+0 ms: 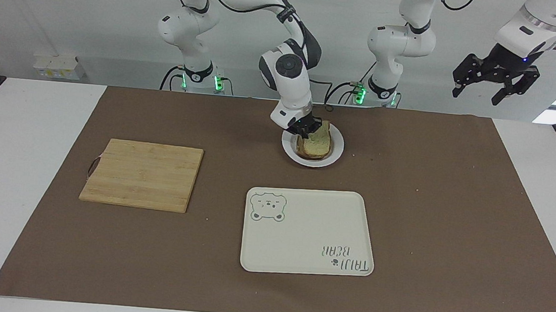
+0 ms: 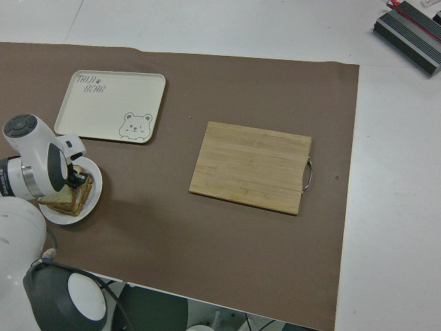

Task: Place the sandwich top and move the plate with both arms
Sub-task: 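Lower the bread slice onto the egg toast and open the right gripper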

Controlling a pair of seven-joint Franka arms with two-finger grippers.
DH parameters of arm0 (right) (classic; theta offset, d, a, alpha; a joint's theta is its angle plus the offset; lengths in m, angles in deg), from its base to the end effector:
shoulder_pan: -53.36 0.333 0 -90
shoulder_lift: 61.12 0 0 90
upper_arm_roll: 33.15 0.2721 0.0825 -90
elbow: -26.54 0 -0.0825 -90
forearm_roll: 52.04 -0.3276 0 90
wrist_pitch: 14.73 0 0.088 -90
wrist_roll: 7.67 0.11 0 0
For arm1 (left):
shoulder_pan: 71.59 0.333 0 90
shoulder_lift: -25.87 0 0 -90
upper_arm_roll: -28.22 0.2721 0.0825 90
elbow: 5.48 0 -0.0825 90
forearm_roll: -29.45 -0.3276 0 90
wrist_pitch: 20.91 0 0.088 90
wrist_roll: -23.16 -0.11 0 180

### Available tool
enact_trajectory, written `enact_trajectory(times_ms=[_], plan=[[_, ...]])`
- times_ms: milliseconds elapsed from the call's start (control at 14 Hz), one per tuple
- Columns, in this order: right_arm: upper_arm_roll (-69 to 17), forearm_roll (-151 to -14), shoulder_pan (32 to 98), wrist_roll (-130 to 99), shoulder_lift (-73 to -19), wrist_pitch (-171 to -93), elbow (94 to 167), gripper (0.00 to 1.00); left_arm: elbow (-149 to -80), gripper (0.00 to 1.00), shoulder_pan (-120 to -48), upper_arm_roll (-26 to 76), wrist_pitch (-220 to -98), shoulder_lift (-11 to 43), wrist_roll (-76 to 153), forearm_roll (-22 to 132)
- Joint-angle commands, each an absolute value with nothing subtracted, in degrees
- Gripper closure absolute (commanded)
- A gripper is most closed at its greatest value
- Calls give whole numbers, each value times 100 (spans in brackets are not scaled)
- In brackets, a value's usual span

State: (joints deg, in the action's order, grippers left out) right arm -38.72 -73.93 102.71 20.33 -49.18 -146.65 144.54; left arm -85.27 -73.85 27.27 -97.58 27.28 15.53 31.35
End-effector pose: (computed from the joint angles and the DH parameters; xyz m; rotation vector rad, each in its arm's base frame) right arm 0.3788 0.3764 0.3298 -2.8966 -0.0381 0.1852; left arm 0.4637 -0.0304 0.6413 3.0932 -0.3047 -0.0444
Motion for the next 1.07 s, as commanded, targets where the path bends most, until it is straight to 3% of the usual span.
enact_trajectory(times_ms=[0, 142, 214, 285, 356, 997], plan=[[-3886, -7533, 10311, 2159, -4820, -14762, 14440, 100, -8686, 0, -7458, 2778, -9737, 2877, 1586, 3139], [-3886, -7533, 10311, 2159, -4803, -14754, 14405, 100, -8686, 0, -7458, 2778, -9737, 2877, 1578, 3139], [-3895, -7533, 10302, 2151, -4794, -14736, 14387, 88, -8686, 0, -7458, 2778, -9737, 2877, 1569, 3139], [-3895, -7498, 10285, 2064, -4776, -14719, 14370, 35, -8686, 0, -7458, 2778, -9737, 2877, 1560, 3139], [-3895, -7428, 10284, 2037, -4776, -14710, 14343, 0, -8686, 0, -7458, 2778, -9737, 2877, 1551, 3139], [-3966, -7427, 9785, 2036, -5171, -14631, 14150, 0, -8686, 0, -7458, 2778, -9720, 2886, 1542, 3139]])
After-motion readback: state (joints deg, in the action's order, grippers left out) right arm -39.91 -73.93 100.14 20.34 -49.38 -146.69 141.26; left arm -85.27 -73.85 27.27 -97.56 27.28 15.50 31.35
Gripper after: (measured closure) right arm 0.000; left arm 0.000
